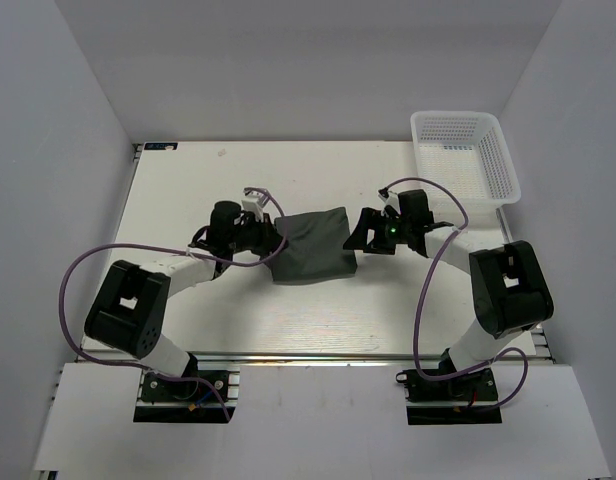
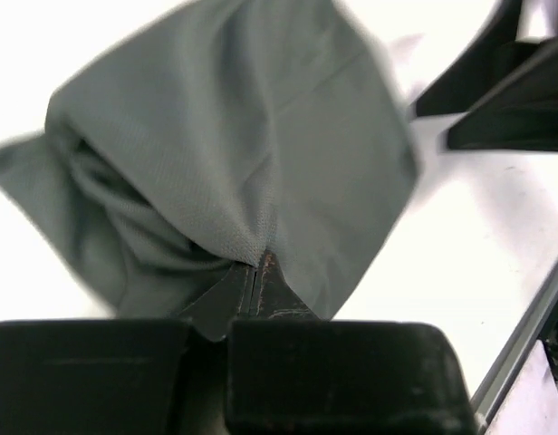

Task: Fold and stack the t-shirts
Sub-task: Fold the long partially folded tshirt into a neat square

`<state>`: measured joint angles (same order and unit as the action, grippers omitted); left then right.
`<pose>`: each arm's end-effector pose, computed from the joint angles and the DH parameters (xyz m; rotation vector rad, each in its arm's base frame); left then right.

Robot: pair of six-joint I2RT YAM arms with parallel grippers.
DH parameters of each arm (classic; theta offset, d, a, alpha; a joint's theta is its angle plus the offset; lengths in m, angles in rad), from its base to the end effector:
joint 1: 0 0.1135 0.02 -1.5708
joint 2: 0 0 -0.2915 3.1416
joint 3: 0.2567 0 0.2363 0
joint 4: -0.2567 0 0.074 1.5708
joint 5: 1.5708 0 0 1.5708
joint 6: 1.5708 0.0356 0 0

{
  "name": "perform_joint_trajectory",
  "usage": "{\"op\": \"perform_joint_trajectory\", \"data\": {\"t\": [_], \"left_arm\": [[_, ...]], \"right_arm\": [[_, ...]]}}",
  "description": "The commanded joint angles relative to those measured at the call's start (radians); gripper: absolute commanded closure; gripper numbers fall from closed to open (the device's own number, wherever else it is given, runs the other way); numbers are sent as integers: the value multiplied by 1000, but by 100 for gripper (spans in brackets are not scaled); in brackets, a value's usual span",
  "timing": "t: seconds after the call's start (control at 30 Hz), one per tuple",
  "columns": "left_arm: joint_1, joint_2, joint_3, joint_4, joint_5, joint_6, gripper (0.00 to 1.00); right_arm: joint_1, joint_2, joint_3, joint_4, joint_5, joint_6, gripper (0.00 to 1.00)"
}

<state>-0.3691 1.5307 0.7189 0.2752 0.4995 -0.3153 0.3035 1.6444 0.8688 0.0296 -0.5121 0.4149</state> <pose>0.2733 -0.1240 0.2264 0.3699 2.1425 -0.9277 0.3038 0.1134 0.2157 -0.1393 2.3861 0.9472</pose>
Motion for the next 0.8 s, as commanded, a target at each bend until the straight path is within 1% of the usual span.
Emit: {"op": "perform_joint_trajectory", "data": {"t": [0.0, 0.03, 0.13, 0.17, 0.23, 0.27, 0.33, 0.37, 0.4, 0.47, 0.5, 0.6, 0.7, 0.73, 0.77], "left_arm": [[4, 0, -33, -65, -77, -25, 100], [4, 0, -42, -77, -96, -25, 100], [4, 0, -42, -125, -211, -25, 100], [4, 0, -33, -148, -229, -25, 96], [4, 12, 2, -171, -240, -25, 86], [4, 13, 20, -192, -240, -25, 74], [4, 23, 80, -221, -220, -1, 63], [4, 23, 100, -240, -220, -1, 56], [-8, 23, 134, -281, -234, 10, 52], [-8, 3, 143, -310, -262, 10, 47], [-8, -16, 143, -320, -283, 10, 39], [-8, -46, 143, -399, -337, -14, 27], [-8, -55, 143, -461, -337, -24, 16], [-8, -55, 134, -488, -337, -24, 12], [-8, -43, 120, -488, -320, -24, 2]], "right_arm": [[3, -26, 1, 29, -11, -4, 16], [2, -26, 1, 24, -11, -5, 16], [3, -34, 4, 13, 6, -8, 15], [3, -32, 3, 10, 9, -8, 15], [3, -41, 6, 6, 11, -10, 13], [5, -41, 7, 4, 14, -11, 13], [3, -53, 15, -3, 15, -11, 13], [3, -55, 13, -8, 12, -11, 12], [5, -66, 16, -11, 17, -14, 12], [5, -84, 15, -14, 23, -14, 10], [5, -86, 15, -16, 27, -14, 10], [5, -97, 13, -25, 33, -18, 10], [5, -112, 10, -28, 38, -25, 10], [2, -112, 9, -60, 41, -27, 10], [3, -115, 1, -59, 44, -27, 10]]}}
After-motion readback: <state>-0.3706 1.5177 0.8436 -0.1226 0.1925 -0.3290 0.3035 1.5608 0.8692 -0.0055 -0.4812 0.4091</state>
